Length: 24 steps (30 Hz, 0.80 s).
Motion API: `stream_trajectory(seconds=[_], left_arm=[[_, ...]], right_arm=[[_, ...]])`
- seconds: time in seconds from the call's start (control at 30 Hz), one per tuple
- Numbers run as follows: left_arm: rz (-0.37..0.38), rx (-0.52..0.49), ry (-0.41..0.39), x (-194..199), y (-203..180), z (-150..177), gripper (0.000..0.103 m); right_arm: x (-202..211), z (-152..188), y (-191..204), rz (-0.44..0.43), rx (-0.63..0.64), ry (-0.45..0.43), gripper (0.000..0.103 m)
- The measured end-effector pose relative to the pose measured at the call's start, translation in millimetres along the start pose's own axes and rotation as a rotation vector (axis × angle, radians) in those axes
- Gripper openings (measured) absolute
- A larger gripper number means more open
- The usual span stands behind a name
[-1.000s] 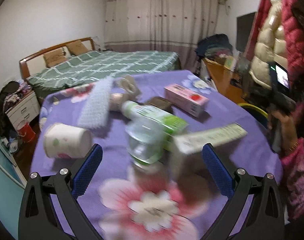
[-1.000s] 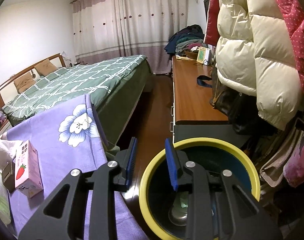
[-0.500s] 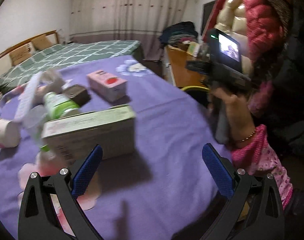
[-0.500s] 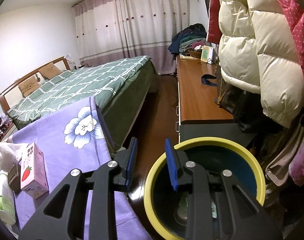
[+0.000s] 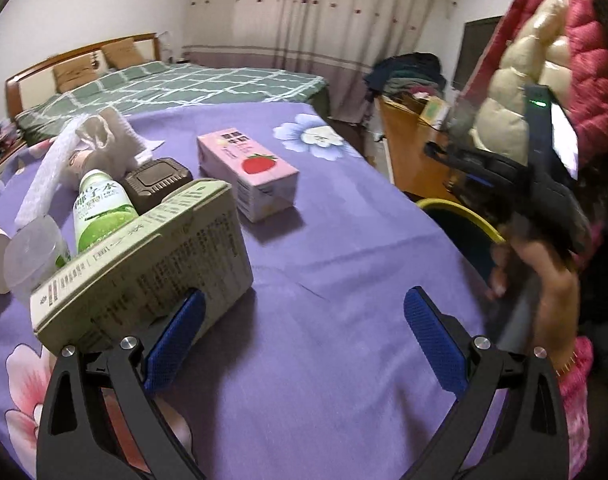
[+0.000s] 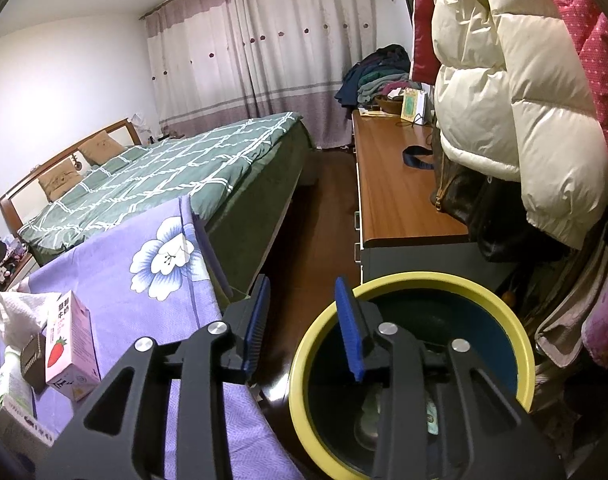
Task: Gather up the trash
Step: 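Grasp the white tea carton with the left gripper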
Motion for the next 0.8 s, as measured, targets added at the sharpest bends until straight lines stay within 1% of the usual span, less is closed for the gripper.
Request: stream_trajectory(seconds=[0.13, 0.27, 0.37, 0.5, 0.57, 0.7, 0.8], left_arm=[[-0.002, 0.031, 0.029, -8, 6, -3, 0.096], [-0.035, 0.019, 0.036, 5, 12, 4, 0.096], [-0.040, 0.030, 0.048, 22, 25, 10, 0.096], [-0.071, 0.037, 0.048, 48, 49, 19, 0.096], [-0.101, 0.049, 0.053, 56, 63, 23, 0.096], [-0.138, 0.047, 0.045, 61, 80, 25, 0.096], [-0.122, 0.025, 0.044, 64, 88, 23, 0.096]], right_arm=[[0, 0, 0, 0.001, -0.001, 0.002, 0.033], [0, 0, 0, -0.001, -0.002, 0.002, 0.033], [-1, 0, 0, 0.000, -0.001, 0.001, 0.034], [-1, 0, 0, 0.001, 0.002, -0.002, 0.034], [-1, 1, 1, 0.003, 0.004, -0.002, 0.035], [-1, 1, 0, 0.001, 0.002, -0.001, 0.036], [-1, 1, 1, 0.001, 0.003, 0.000, 0.037]])
Point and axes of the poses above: each gripper's, at about its wrist camera, not at the fingertips, and x roughly against the way its jaws point, y to its left, z to its underside, the point moved 2 cm from there along -x, roughly the way its jaws point, and after that the axes turned 7 degrees about y, right-handed, at the moved point
